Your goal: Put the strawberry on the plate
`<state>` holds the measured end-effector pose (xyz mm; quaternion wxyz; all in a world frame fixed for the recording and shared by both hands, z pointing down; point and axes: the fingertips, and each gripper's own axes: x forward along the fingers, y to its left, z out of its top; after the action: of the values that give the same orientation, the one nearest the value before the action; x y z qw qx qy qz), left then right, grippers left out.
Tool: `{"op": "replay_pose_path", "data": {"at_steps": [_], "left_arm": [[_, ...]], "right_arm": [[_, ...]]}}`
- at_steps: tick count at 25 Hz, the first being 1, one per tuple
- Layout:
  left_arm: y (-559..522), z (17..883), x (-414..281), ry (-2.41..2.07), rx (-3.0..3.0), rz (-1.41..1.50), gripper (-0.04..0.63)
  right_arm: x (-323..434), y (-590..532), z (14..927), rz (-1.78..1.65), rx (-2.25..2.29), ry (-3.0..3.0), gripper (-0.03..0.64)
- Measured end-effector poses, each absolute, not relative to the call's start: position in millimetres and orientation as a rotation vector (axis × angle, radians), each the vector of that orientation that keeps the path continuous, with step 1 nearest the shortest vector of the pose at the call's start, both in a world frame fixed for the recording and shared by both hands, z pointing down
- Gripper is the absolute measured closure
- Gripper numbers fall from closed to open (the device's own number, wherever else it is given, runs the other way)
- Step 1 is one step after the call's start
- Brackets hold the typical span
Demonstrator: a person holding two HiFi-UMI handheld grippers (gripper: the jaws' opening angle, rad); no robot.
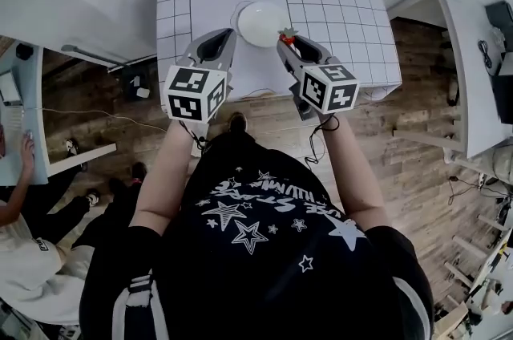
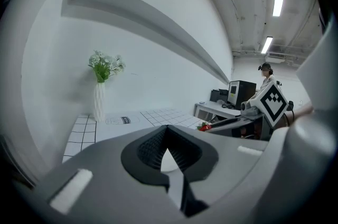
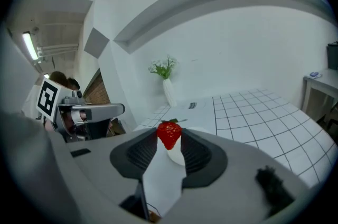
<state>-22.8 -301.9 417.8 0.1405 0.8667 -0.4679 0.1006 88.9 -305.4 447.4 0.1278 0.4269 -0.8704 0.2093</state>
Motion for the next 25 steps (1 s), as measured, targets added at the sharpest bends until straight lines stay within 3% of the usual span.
{"op": "replay_pose_path", "data": {"at_steps": [25], "left_arm": [[-351,490,-46,-1.26,2.464,0.332,0.586]], "right_arm": [[72,-362,557,0.676,1.227,-2.243,0.471]]}}
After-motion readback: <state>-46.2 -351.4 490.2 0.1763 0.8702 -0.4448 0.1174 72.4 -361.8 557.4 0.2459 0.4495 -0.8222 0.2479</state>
